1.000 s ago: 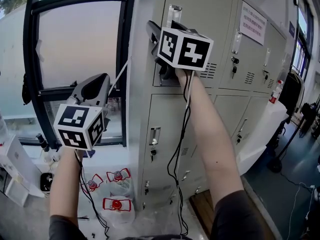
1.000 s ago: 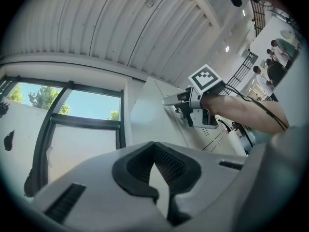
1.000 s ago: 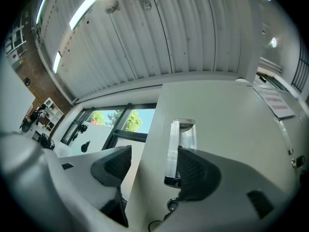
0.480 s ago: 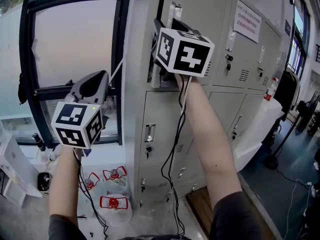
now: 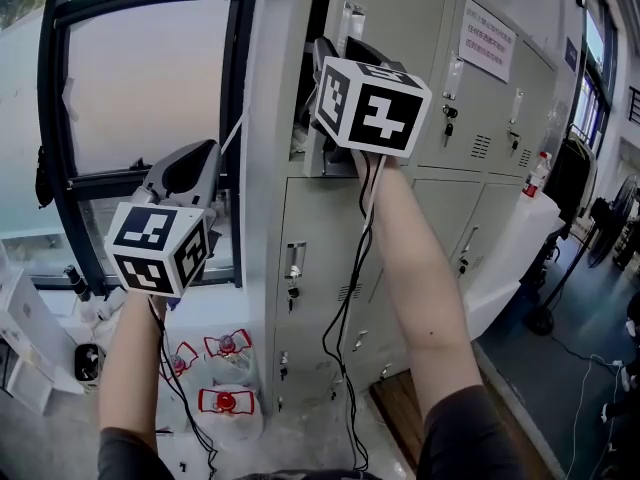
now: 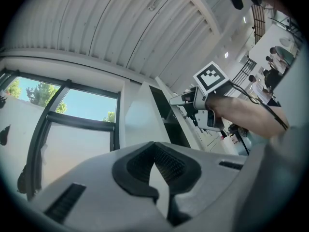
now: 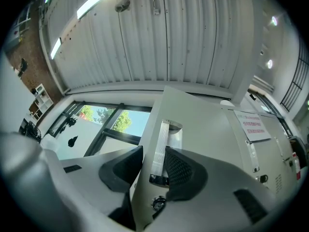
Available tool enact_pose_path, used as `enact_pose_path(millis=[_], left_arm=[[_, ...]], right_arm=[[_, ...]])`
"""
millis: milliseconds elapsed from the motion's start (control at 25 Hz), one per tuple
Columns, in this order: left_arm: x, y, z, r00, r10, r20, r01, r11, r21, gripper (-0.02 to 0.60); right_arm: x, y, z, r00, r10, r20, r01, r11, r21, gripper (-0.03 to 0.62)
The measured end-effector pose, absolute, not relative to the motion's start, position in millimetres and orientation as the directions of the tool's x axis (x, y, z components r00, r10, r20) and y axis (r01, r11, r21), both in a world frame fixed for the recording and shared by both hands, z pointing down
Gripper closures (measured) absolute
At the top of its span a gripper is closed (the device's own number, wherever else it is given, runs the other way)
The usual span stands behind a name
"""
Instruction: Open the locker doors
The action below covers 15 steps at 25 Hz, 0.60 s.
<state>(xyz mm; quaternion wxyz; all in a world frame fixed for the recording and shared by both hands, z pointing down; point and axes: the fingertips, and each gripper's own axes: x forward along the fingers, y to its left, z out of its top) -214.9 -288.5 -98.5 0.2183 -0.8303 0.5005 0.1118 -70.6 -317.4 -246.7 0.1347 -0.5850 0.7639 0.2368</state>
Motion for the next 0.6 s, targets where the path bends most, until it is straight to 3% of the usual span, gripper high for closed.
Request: enact_pose_path(millis=[600], left_arm=[[-144,-263,-107,0.521,-0.746,-0.416,-0.854,-0.461,-0.242,0.572]], right_arm=[[-27,-252,-249,-0.410,-0.750,-0.519,-0.912,0.340,0.230,0.428]])
